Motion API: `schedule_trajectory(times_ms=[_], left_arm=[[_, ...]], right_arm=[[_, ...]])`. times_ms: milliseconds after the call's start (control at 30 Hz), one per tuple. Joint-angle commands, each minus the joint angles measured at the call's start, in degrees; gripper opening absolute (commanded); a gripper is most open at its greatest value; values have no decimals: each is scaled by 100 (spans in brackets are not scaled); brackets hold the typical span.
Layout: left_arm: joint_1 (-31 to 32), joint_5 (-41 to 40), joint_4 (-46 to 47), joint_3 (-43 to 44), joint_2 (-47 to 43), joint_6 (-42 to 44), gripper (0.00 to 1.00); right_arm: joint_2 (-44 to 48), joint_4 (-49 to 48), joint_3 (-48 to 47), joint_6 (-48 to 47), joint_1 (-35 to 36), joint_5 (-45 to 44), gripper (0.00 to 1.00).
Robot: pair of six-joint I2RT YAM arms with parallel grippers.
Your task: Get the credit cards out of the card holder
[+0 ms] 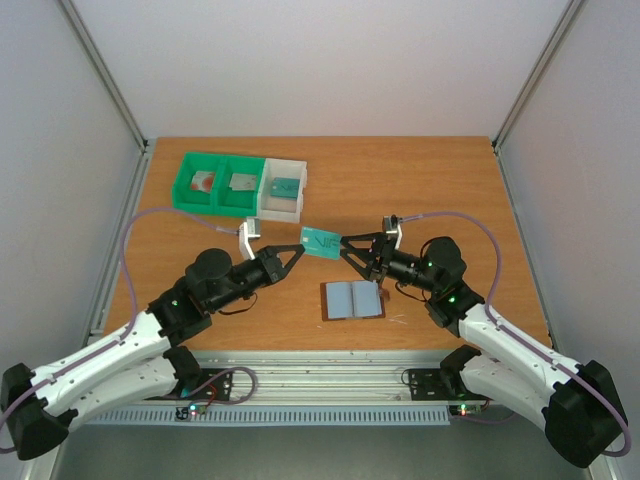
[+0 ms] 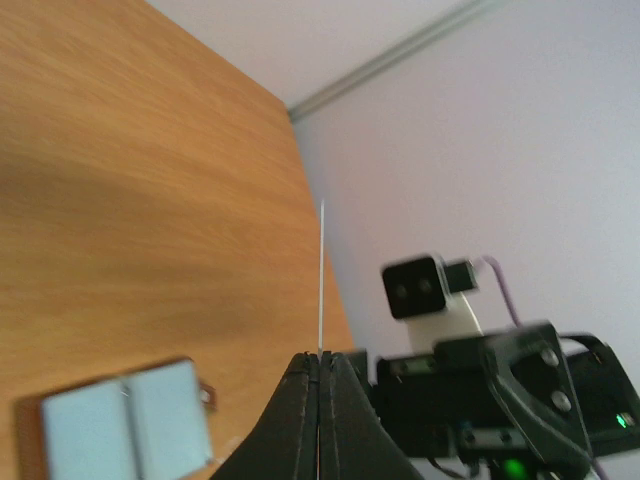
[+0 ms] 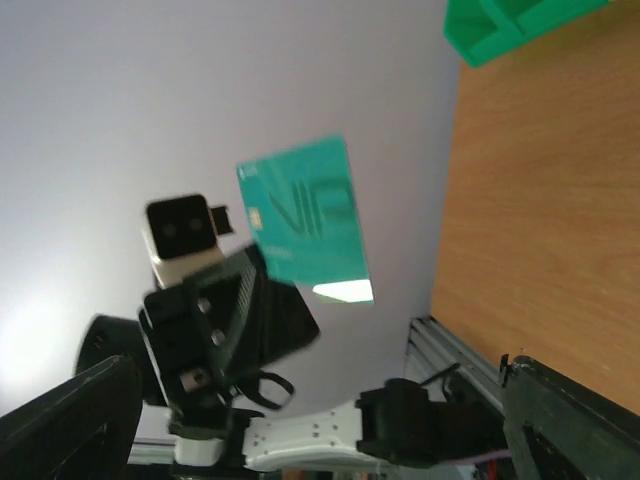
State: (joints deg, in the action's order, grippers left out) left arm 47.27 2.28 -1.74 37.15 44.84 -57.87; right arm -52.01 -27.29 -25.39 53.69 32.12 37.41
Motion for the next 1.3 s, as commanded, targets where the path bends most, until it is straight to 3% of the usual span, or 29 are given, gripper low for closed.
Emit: schedule_trajectory(times_ms=[0,233,500,933,1267], left_arm=[[-547,-45,-679,292,-65,642,1],[-1801,779,-1200,547,255,1044,0],[-2920,1423,-1227,1029,1596,1588,0],[-3471,1298,-728,2577,3919,2600,0],[-3527,1670,-837,3926,5769,2659,0]], right_arm=[[170,759,-55,-730,22,213,98],[622,2994,-666,-2048,22,63,99],[1203,4081,-935,-2770,24,-273,98],[1133,4460,-1266,-3122,23,-324,98],[1023,4583,-1435,-3305,23,-334,98]])
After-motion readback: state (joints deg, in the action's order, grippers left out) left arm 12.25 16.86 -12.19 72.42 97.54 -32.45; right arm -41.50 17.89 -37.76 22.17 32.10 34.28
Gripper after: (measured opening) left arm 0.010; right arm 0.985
